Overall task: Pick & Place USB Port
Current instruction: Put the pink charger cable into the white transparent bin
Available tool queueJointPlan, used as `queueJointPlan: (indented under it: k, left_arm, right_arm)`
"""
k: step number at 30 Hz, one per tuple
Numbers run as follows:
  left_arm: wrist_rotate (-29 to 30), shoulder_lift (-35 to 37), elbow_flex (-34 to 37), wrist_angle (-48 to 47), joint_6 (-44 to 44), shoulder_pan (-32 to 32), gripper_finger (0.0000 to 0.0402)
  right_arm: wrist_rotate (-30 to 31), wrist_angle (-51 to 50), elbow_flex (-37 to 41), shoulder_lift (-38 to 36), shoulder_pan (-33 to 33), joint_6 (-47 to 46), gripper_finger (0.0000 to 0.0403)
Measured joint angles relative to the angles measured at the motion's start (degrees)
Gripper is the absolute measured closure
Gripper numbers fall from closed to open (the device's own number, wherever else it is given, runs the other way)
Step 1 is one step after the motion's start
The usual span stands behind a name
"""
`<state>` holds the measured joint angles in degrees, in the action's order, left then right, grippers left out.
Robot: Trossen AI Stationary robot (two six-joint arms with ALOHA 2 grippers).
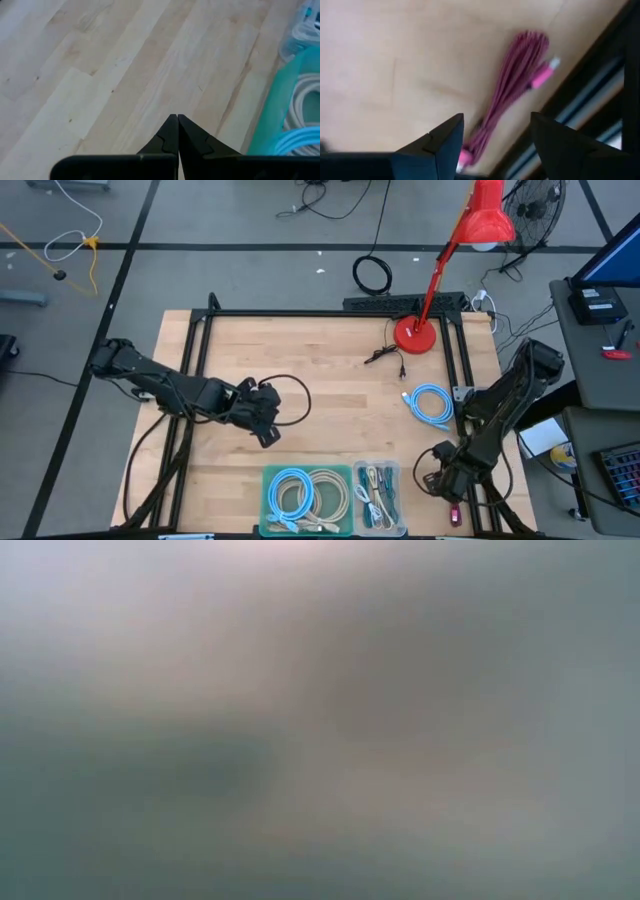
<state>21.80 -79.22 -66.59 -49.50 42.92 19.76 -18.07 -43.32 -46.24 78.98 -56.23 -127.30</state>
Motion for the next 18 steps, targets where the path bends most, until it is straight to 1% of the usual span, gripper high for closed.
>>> queueJointPlan:
  k: [4, 9, 14, 18]
  left_arm:
    - [-0.4, 0.0, 0.0, -0.2, -0.3, 0.3, 0.0401]
    - [-0.7, 0.0, 0.0, -0.3, -0.2, 0.6, 0.0401]
    - [-1.8, 0.0, 0.0, -0.4, -0.3, 0.6, 0.0401]
    - [-2.2, 0.0, 0.0, -0.4, -0.3, 0.6, 0.0401]
  right_arm:
    - [0.0, 3.5, 2.0, 2.7, 0.0, -0.6, 0.0186]
    - [-0.9, 4.1, 2.3, 6.8, 0.0, 1.7, 0.0216]
    - [-1.1, 5.5, 2.3, 8.7, 0.1, 3.2, 0.0266]
    - [-1.3, 5.7, 2.3, 8.6, 1.0, 4.4, 0.0319]
